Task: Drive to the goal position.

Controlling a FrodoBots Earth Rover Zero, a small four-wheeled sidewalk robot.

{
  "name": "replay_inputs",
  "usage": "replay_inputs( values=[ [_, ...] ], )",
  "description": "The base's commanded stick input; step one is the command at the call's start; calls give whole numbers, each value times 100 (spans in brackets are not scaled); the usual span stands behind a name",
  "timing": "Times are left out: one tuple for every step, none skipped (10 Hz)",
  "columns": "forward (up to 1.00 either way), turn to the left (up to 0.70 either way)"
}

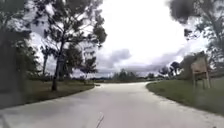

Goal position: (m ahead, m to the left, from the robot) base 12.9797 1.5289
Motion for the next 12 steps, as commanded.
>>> replay_inputs(
  values=[
    [85, 0],
    [85, 0],
    [85, 0],
    [85, 0],
    [85, 0],
    [85, 0],
    [85, 0],
    [85, 0],
    [85, 0],
    [85, 0],
    [85, 0],
    [85, 0]
  ],
)
